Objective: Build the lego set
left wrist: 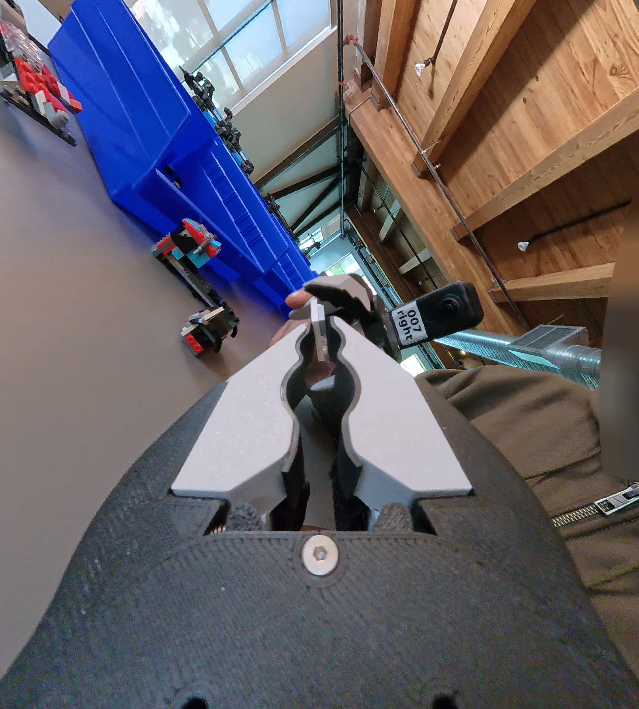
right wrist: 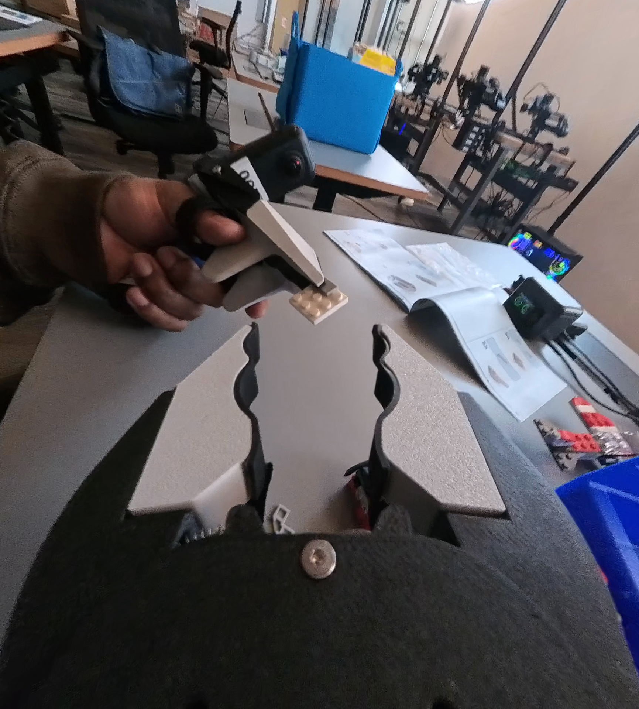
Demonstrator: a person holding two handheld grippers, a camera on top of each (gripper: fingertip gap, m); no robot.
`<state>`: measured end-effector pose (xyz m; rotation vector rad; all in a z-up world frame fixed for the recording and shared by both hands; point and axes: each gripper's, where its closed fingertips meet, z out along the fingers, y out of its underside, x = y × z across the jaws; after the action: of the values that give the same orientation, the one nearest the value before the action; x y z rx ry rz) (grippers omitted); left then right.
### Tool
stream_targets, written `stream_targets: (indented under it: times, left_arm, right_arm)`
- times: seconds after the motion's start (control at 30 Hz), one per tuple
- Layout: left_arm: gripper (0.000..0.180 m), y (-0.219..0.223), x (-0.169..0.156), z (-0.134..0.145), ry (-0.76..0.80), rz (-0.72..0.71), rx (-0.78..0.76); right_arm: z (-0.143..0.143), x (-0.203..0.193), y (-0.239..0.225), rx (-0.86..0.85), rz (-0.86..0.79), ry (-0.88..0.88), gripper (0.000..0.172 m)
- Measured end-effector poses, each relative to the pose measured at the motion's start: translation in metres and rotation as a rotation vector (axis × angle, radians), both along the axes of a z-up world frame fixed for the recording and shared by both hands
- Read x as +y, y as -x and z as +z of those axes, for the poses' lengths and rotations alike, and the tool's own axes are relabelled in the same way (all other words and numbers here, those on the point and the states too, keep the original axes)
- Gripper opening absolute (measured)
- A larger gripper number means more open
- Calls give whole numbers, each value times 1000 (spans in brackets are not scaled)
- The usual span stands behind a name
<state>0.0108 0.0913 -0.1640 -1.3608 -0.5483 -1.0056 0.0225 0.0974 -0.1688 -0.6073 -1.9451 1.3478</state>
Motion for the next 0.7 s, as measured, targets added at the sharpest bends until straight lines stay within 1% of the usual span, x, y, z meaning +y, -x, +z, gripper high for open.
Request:
stream_targets:
  times: [0.1,0.23,0.37,0.5,0.7]
  left_arm:
    - [7,4,0,-2,9,21,-11]
    - [7,14,1,-4,19,73,-37]
    - [7,30,3,-4,-5,145,-124]
    - [7,40,11,-10,22,188,-156]
    - [7,50,17,-21,73,214,-213]
  right_arm:
    - [-6,1,-2,-22,15,-4,55]
    - [-5,10,-1,-26,11,-12,49]
    - [-10,22,1,-53,8,-14,39]
    - [-20,32,-4,-121,29,-13,37]
    - [-34,41,-21,-223,59,-72,34]
